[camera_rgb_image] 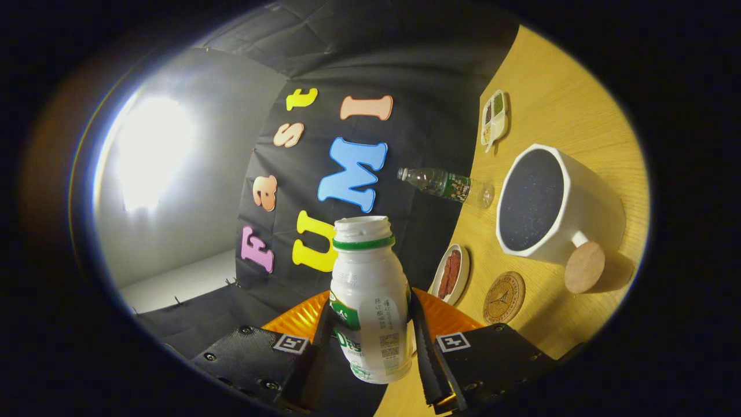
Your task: Take the bottle from table, then pour the juice into the cup, finally place the bottle on the coaster
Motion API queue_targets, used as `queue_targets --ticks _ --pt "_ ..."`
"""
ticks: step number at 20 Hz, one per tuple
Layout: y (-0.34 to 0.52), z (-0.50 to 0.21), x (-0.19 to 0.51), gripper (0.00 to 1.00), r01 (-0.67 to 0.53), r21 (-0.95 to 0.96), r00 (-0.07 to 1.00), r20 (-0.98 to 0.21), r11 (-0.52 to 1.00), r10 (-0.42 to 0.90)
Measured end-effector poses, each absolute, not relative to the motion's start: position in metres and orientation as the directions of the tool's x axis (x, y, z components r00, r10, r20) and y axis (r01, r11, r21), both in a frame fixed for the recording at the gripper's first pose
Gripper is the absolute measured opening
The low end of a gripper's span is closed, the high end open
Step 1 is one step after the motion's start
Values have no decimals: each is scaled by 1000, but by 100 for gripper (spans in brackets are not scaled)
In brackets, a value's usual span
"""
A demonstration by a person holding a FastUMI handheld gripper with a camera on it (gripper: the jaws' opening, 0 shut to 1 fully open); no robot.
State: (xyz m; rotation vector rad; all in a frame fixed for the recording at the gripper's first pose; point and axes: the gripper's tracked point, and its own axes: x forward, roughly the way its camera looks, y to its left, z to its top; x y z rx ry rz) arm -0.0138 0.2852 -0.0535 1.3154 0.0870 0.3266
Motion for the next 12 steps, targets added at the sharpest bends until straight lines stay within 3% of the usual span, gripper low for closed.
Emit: queue_targets --ticks 12 --pt "267 -38 -4 65 -162 987 965 160 -7 207"
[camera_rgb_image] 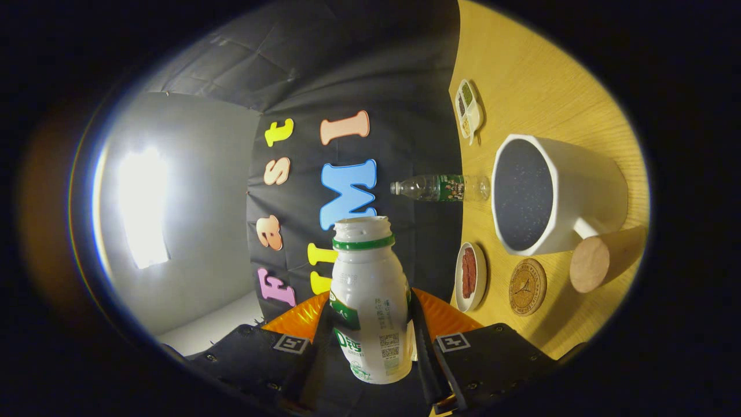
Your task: Take the bottle from table, then pour the juice into the cup, finally place the bottle on the coaster
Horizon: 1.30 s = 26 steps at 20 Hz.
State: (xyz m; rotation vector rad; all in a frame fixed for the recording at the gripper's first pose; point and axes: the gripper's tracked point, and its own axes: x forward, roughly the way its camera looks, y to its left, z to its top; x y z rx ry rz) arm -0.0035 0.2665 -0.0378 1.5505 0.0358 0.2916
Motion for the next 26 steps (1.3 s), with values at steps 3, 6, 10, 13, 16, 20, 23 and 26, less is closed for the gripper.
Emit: queue_targets --ticks 3,6,10,13,16,20,23,26 --pt "263 -36 -4 65 -156 987 967 162 -47 195" --pt "261 -34 -5 65 -155 985 968 167 -77 188" --pt "260 -33 -5 65 -151 982 969 170 -116 177" --pt "260 -33 -5 65 -148 981 970 169 -127 175" --pt "261 -32 -4 65 -145 982 970 166 -124 179" --pt "263 -31 -4 65 -143 981 971 165 -130 176" --pt "260 -33 -8 65 -143 980 970 166 -135 177" --pt "263 -34 -9 65 -144 980 970 168 -141 178"
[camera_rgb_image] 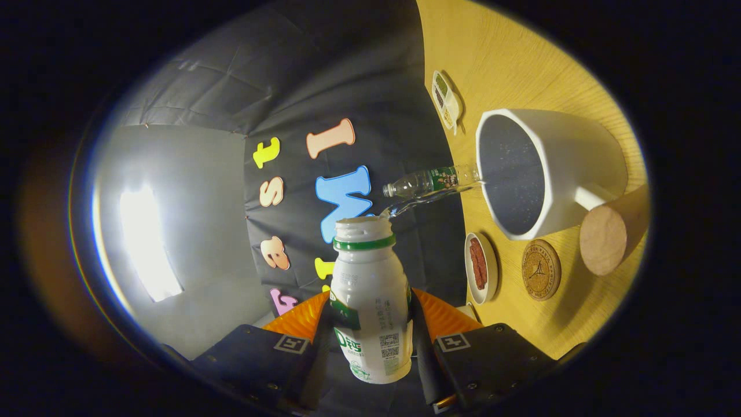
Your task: Take the bottle from table, then pour the juice into the cup, finally place the bottle on the coaster
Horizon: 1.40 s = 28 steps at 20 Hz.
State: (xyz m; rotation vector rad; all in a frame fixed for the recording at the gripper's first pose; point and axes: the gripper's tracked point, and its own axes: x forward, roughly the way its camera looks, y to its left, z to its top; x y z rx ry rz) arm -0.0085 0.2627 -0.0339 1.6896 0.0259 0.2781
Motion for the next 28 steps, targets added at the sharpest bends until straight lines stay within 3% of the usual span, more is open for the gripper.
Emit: queue_targets --ticks 28 --pt "268 -25 -13 65 -154 958 970 193 -240 149"
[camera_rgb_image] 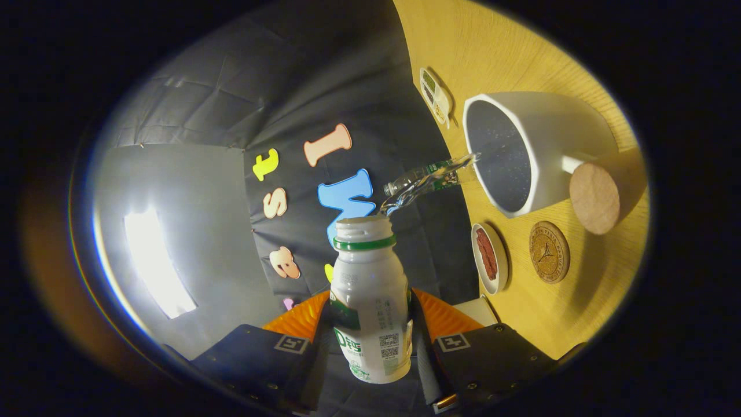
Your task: Take the bottle from table, then pour the juice into the cup, finally place the bottle on the coaster
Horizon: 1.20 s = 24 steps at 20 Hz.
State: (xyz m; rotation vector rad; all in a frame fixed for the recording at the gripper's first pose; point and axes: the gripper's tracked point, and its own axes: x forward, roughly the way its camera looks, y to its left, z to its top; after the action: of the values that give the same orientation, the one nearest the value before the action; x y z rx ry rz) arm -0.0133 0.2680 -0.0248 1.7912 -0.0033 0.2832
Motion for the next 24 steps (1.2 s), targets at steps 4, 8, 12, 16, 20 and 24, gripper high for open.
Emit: queue_targets --ticks 4,8,12,16,20,24 --pt "269 -23 -13 65 -156 955 968 198 -250 151" --pt "268 -22 -15 65 -156 951 968 201 -265 150" --pt "270 -21 -15 65 -153 947 968 202 -282 151" --pt "270 -20 -15 65 -155 942 968 205 -296 147" --pt "269 -19 -15 65 -158 937 968 209 -310 139" --pt "268 -18 -15 65 -159 932 969 210 -325 128"
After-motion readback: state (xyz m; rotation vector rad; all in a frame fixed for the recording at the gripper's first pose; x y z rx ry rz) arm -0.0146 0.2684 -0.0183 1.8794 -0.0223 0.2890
